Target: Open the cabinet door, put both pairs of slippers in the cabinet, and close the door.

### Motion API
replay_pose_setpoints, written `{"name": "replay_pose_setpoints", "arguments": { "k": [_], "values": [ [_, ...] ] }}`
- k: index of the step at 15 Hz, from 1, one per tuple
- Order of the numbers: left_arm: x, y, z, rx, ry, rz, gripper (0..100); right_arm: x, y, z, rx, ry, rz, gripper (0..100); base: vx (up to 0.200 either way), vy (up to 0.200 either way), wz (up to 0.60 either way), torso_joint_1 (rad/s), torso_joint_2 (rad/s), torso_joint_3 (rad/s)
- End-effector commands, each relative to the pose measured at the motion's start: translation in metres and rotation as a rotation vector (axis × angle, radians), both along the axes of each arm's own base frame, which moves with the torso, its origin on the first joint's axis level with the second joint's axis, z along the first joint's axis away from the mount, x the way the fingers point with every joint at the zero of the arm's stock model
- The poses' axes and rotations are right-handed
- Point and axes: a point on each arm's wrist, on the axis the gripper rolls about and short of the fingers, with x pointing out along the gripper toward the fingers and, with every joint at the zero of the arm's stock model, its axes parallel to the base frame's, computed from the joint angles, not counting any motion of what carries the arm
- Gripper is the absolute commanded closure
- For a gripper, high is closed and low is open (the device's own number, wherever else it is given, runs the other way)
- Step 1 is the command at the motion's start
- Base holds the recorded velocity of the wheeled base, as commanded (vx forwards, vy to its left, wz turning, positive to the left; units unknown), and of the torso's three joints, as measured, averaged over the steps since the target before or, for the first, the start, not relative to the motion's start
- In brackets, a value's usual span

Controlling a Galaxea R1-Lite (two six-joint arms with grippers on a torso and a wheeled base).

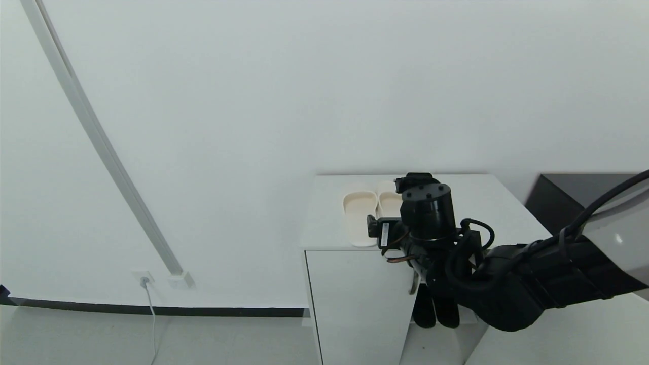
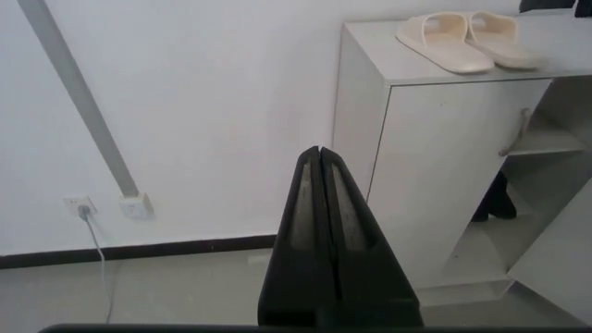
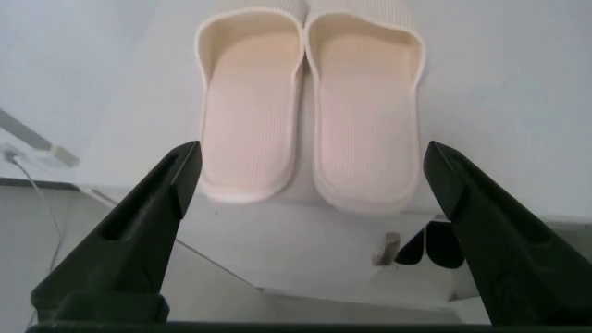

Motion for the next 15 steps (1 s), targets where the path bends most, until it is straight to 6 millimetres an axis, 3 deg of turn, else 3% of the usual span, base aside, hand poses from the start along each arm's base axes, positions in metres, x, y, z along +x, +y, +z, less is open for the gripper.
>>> {"name": "replay_pose_setpoints", "arguments": {
  "k": [1,3,8,12,15],
  "values": [
    [0.0,0.0,0.0,-0.001,0.0,0.0,100,-0.004,0.001,-0.012,-0.019,0.03,0.006,0,0.2,0.0,0.0,0.007,0.0,0.007],
    [0.0,0.0,0.0,-0.001,0.0,0.0,100,-0.007,0.001,-0.02,-0.025,0.035,0.011,0,0.2,0.0,0.0,0.005,0.0,0.002],
    [0.0,0.0,0.0,-0.004,0.0,0.0,100,-0.006,0.004,-0.033,-0.032,0.042,0.015,0,0.0,0.0,0.0,0.0,0.0,0.0],
    [0.0,0.0,0.0,-0.004,0.0,0.0,100,0.005,0.01,-0.052,-0.029,0.026,0.014,0,0.0,0.0,0.0,0.0,0.0,0.0],
    [0.0,0.0,0.0,-0.004,0.0,0.0,100,0.028,0.017,-0.063,-0.025,0.018,-0.008,0,0.0,0.0,0.0,0.0,0.0,0.0]
  ]
}}
